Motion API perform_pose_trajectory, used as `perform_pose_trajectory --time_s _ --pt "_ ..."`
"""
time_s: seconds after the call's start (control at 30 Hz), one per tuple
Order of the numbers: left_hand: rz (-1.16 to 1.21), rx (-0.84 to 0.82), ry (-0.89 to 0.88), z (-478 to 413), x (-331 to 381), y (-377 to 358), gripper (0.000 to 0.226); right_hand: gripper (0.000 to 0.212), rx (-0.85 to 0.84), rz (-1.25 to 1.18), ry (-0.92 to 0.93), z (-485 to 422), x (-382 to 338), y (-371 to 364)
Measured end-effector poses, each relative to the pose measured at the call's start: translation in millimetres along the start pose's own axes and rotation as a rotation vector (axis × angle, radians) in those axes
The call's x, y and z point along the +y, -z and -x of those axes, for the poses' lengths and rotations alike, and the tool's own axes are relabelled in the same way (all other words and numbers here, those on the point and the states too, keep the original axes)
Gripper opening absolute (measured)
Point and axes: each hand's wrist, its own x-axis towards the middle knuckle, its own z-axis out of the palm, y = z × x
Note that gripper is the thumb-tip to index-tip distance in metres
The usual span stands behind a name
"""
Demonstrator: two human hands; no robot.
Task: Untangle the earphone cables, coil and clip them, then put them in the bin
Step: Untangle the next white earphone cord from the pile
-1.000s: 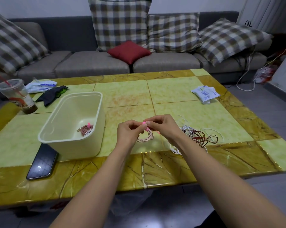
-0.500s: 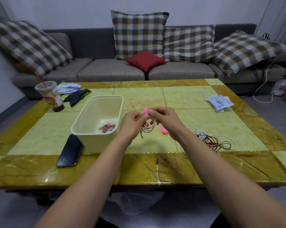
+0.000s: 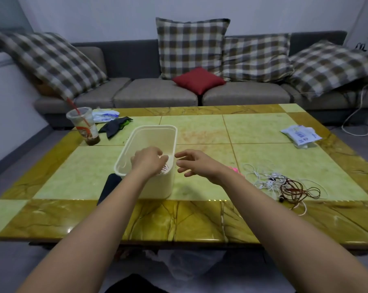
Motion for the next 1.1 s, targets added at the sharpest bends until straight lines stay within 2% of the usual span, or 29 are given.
perform_pose_trajectory --time_s 0.1,0.17,0.27,0.4,0.5,0.57,0.67,0.8,0.87,0.93,1.0,1.07,1.1 --pt "0.176 0.212 -0.183 10 29 -8 0.025 0.030 0.037 0.053 -0.025 10 6 16" --pt "0.294 0.232 -0.285 17 55 -17 0.021 0.023 0.065 0.097 -0.053 23 16 34" --pt "0.371 0.104 -0.359 27 93 -43 0.018 0.017 0.165 0.158 -0.124 47 38 64" --pt "0.273 -0.156 -0.385 33 123 -96 0.017 0.015 0.354 0.234 -0.245 80 75 107" --pt "0.170 -0.230 -0.422 34 132 -132 0.018 0.009 0.413 0.312 -0.298 97 101 128" --pt "0.138 -0.238 -0.442 33 136 -152 0.023 0.018 0.369 0.362 -0.295 102 114 133" --pt "0.099 -0.189 -0.457 28 143 -175 0.040 0.044 0.266 0.470 -0.281 103 127 132" --pt "0.076 -0.045 -0.351 11 146 -191 0.047 0.070 0.292 0.666 -0.309 98 145 136" --pt "0.109 -0.051 -0.267 -4 146 -200 0.036 0.061 0.301 0.711 -0.344 96 153 143" --pt "0.113 -0.041 -0.274 -14 146 -206 0.026 0.042 0.340 0.730 -0.349 92 159 151" --pt "0.120 0.009 -0.309 -17 147 -205 0.016 0.023 0.452 0.716 -0.323 85 163 157" --pt "0.083 0.104 -0.349 -23 143 -199 0.007 0.017 0.599 0.710 -0.295 78 166 163" --pt "0.048 0.154 -0.365 -28 140 -195 0.011 0.016 0.674 0.700 -0.284 75 166 167"
